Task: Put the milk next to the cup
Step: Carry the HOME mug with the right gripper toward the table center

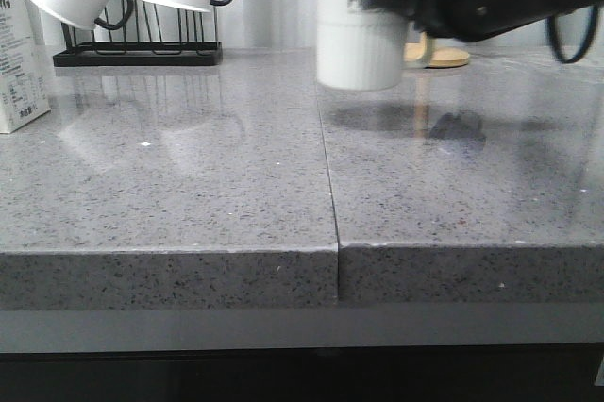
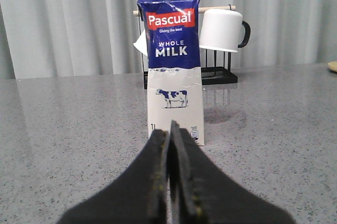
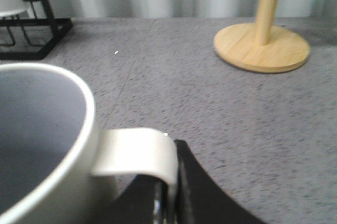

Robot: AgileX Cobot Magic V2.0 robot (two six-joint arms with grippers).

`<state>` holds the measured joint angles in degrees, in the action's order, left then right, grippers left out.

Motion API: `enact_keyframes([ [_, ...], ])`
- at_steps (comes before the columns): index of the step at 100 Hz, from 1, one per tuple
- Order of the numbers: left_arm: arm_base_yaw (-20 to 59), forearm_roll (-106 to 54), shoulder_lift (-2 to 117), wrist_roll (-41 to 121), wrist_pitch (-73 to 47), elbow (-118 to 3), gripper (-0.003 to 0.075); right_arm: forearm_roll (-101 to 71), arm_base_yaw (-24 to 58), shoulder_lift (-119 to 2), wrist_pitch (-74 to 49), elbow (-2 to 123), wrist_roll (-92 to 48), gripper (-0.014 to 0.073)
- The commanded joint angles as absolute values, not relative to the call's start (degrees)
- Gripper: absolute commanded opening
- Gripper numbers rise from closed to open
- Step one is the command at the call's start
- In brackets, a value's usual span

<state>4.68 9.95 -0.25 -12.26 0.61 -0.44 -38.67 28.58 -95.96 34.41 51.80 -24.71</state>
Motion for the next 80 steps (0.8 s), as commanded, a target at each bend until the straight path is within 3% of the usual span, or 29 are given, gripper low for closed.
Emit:
enact_keyframes([
  [1,4.5,9.5,-2.1,-12.8,5.0,2.6,-0.0021,-39.5,29.5,-95.6,40.2,54.7,-25.4,-0.0047],
  [52,4.5,9.5,-2.1,-12.8,5.0,2.6,-0.0021,-40.3,30.7,-99.4,39.1,56.0,-25.3,-0.0029],
  [62,4.5,9.5,-2.1,-12.8,5.0,2.6,-0.0021,-40.3,30.7,-99.4,37.4,56.0,-25.3,0.0070],
  [80,4.5,9.5,-2.1,-12.8,5.0,2.6,-0.0021,-40.3,30.7,-99.3,36.7,55.1,-25.3,0.0348],
])
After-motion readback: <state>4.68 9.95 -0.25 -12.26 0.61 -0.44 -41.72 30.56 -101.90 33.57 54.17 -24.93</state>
